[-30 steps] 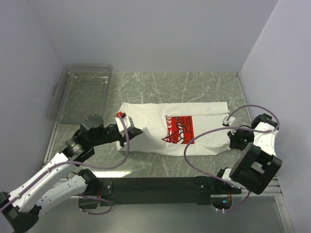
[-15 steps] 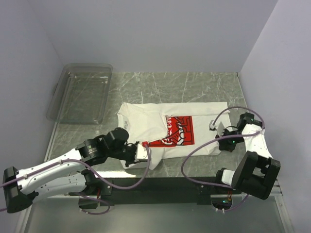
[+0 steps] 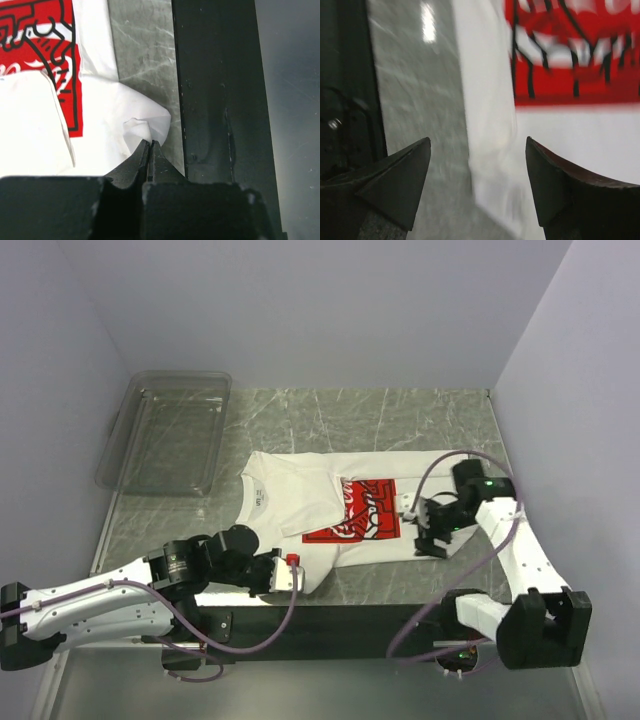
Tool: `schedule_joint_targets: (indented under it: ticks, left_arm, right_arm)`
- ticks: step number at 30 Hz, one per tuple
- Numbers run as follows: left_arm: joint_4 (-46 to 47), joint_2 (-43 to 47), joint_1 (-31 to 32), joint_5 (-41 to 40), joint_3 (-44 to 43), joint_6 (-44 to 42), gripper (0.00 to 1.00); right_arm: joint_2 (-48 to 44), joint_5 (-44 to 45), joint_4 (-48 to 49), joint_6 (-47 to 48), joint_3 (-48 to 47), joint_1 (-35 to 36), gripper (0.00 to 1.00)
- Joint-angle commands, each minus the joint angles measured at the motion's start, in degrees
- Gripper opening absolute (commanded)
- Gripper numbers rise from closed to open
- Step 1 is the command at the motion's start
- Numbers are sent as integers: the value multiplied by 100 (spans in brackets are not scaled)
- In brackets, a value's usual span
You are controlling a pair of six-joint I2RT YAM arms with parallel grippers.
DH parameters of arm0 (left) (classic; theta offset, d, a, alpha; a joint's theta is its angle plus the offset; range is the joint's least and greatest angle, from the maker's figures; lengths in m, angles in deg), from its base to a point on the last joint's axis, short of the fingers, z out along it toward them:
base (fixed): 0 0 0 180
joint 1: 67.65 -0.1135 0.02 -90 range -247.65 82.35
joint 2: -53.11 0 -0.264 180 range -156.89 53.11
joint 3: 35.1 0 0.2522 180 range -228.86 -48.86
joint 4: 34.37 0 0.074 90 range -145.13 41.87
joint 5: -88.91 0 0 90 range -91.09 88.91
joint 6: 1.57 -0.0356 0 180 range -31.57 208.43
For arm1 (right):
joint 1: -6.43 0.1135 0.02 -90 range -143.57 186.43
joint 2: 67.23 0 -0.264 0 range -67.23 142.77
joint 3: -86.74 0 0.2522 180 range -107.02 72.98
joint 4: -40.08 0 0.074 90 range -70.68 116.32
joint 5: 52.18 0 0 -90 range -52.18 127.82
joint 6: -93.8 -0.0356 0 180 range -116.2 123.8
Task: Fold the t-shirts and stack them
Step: Fold the tshirt
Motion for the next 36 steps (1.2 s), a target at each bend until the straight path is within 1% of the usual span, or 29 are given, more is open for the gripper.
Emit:
schedule_joint_targets:
  ticks: [1,3,4,5,7,8,9,10,11,13,14,15,16,17,18,20,21,22,23,24,25,28,29,30,31,32,33,34,36]
  left_arm:
    - [-107,82,79,-226,58,198,1]
    - [-143,56,114,-244,14,225,1]
    - [-178,21,123,-235,-12,295,1]
    - [-204,-23,140,-226,-100,356,1]
    - [-196,-129,202,-278,-206,435,1]
    - [-195,-147,254,-305,-310,480,1]
    - [-169,-155,264,-357,-381,611,1]
    - [-134,-156,264,-384,-443,690,1]
    - [-108,-138,264,-384,-556,769,1]
    - [-47,-42,272,-507,-663,1075,1]
    - [84,11,272,-525,-724,1234,1]
    - [103,55,272,-551,-777,1392,1]
    - [147,47,281,-664,-830,1847,1]
    - [173,47,281,-666,-935,2043,1]
    - [235,-6,281,-648,-962,2680,1]
    - [349,-67,281,-560,-910,3237,1]
    - [428,-146,281,-525,-866,3744,1]
    - [429,-190,281,-499,-822,3993,1]
    - [489,-208,281,-490,-656,4248,1]
    - [690,-226,290,-472,-524,4712,1]
    - [840,-208,316,-464,-209,4925,1]
    - [1253,-77,518,-770,336,5760,1]
    - [1255,-42,553,-919,426,5962,1]
    - [1255,54,580,-1190,505,6399,1]
    - [1298,116,615,-1297,697,6604,1]
    - [1333,274,694,-1464,804,7015,1]
    - [1343,362,747,-1465,900,7228,1]
    - [1317,433,843,-1744,1014,7404,1]
    - [1036,626,957,-2087,1068,7886,1]
  right_arm:
    - [-121,-1054,751,-704,-222,1486,83]
    - [133,-1099,1370,-1244,-319,2172,83]
    - [273,-1003,1973,-1568,-476,2906,83]
    - [640,-950,2232,-2163,-582,3210,81]
    - [1081,-897,2741,-2607,-1020,3886,79]
    - [1553,-845,2927,-3209,-1188,4055,76]
    - [1810,-853,2989,-3441,-1625,4161,74]
    - [2065,-896,2877,-3705,-1864,4240,71]
    - [2546,-993,2832,-3873,-2075,4345,67]
    - [2945,-1089,2658,-4146,-2523,4416,65]
    - [3216,-1186,2526,-4060,-2613,4504,65]
    - [3288,-1143,2472,-4050,-2648,4583,65]
    - [3350,-1073,2454,-4015,-2623,4662,65]
    - [3403,-1029,2437,-3980,-2596,4793,65]
    - [3403,-977,2471,-3997,-2492,4821,65]
    - [3447,-993,2621,-4112,-2420,4830,66]
    - [3482,-994,2595,-4094,-2394,4839,66]
    - [3517,-976,2525,-4077,-2411,4856,66]
    - [3613,-959,2472,-4050,-2429,4848,66]
    - [3640,-941,2419,-4024,-2446,4865,66]
    - [3684,-889,2393,-4033,-2447,4865,66]
    - [3799,-757,2322,-4006,-2447,4935,66]
    - [3808,-730,2305,-3989,-2447,4944,66]
    - [3816,-695,2305,-3971,-2412,4962,66]
    - [3808,-660,2322,-3997,-2394,4970,66]
    - [3834,-599,2279,-3945,-2394,4988,66]
    - [3851,-563,2278,-3945,-2385,4997,66]
    - [3852,-546,2313,-3980,-2376,5032,66]
    - [3869,-458,2401,-4006,-2341,5093,66]
